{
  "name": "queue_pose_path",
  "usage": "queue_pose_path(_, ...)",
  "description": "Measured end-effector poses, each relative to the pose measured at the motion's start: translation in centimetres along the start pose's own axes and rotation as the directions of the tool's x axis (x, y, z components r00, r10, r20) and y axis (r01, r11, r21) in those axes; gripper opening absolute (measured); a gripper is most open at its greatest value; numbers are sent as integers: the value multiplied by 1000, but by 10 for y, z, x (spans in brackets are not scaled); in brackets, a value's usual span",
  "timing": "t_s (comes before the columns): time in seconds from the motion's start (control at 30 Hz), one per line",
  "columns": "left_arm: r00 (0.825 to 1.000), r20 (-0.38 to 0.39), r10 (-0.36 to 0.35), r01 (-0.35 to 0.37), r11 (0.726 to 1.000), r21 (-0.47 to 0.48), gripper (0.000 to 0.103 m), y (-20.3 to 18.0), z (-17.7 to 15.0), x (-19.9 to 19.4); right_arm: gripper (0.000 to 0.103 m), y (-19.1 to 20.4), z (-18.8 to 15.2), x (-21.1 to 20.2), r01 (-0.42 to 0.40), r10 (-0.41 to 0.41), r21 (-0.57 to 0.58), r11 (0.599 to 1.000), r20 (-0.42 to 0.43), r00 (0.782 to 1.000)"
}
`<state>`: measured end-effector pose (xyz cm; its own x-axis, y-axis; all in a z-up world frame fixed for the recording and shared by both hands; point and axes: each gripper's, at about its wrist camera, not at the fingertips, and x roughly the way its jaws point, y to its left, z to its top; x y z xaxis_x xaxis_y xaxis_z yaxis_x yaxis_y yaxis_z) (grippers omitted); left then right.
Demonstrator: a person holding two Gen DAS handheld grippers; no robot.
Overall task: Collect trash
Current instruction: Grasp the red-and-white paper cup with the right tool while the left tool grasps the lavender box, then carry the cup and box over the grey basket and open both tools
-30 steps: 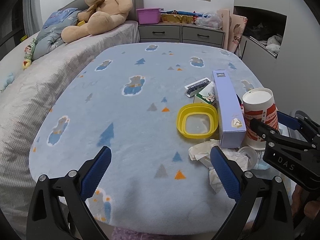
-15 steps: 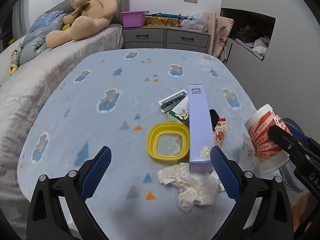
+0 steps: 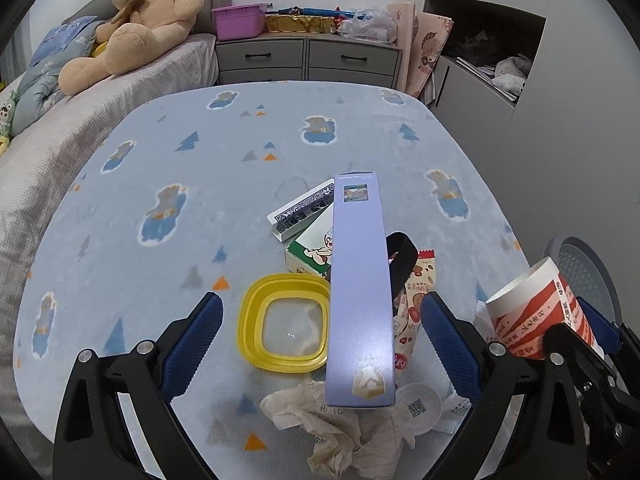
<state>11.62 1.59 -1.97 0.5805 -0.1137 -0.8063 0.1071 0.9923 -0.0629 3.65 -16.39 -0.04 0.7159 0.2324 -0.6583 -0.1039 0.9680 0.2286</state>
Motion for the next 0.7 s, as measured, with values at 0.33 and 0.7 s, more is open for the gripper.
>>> queue_pose_path(0.33, 998, -44, -34, 36, 998, 42, 60, -16, 5, 20, 56, -16, -11, -2, 17, -16, 39, 999, -25, 1000)
queue_pose_path(0.7, 998, -14, -55, 55, 997, 52, 32, -19, 6, 7, 56, -22, -12, -9, 18, -17, 60, 998, -18, 1000)
